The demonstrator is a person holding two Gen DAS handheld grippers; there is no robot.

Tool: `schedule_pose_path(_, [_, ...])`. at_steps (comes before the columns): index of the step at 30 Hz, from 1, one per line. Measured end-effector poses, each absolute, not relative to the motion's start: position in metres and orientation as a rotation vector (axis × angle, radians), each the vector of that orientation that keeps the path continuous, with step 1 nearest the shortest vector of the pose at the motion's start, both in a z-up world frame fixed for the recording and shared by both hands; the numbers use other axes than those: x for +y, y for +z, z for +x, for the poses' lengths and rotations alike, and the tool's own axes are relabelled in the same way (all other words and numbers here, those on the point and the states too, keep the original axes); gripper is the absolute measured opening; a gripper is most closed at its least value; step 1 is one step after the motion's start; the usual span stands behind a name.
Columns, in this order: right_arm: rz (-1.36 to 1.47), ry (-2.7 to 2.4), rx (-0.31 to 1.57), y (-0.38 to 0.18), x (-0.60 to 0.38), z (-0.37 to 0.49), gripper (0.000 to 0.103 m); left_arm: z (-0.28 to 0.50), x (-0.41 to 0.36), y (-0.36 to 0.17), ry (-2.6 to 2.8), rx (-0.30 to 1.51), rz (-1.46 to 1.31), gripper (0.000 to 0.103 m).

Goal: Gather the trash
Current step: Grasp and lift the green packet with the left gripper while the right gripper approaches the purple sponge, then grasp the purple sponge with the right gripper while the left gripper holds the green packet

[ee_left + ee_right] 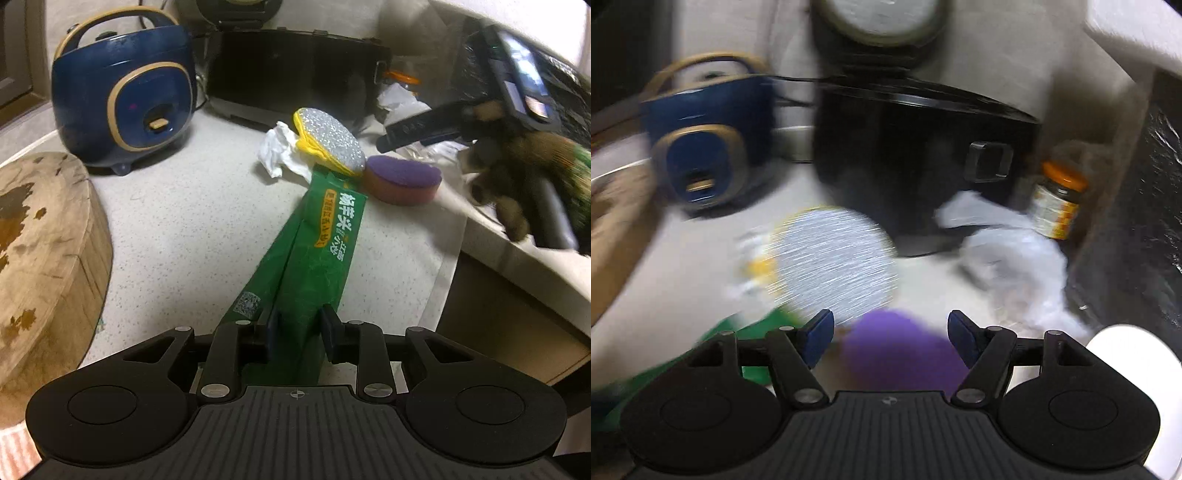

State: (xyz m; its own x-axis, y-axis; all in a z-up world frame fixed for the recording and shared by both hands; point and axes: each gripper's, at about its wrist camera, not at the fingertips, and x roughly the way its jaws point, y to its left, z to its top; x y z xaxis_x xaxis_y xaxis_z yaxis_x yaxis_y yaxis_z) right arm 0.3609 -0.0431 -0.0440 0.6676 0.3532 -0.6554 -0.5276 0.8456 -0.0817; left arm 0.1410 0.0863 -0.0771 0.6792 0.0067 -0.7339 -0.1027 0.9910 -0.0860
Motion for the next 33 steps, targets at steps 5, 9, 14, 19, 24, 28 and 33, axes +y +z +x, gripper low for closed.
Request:
schedule_pose_path(5, [-0.16,0.469,0.811,-0.057,-0.056,0.405,0.069,0.136,0.091,-0.069,0.049,0.788,-0.163,0.029])
schedule_pose_path(9, [-0.171,0.483,0.824,-0.061,-0.055,0.399,0.069,0.139,0.092,-0.066,0.021,0.781,-0.149,0.029])
schedule_pose_path(14, [-0.015,0.662,0.972,-0.054,-0.061,0.375,0.07,0.146,0.082,-0.068,-0.009,0.8,-0.102,0.029])
schedule_pose_path(19, [-0.069,0.691,0.881,-0.039,-0.069,0.345,0.07,0.15,0.072,-0.074,-0.042,0.837,-0.069,0.029])
schedule_pose_path(24, [-0.21,0.651,0.789,-0.036,-0.077,0.337,0.07,0.15,0.071,-0.078,-0.043,0.854,-0.063,0.03])
schedule_pose_path(28, [-0.17,0.68,0.825,-0.046,-0.088,0.33,0.07,0.152,0.075,-0.081,-0.021,0.859,-0.066,0.036])
schedule_pose_path(33, [-0.176,0.683,0.81,-0.062,-0.086,0.311,0.07,0.151,0.074,-0.083,-0.063,0.874,-0.059,0.036])
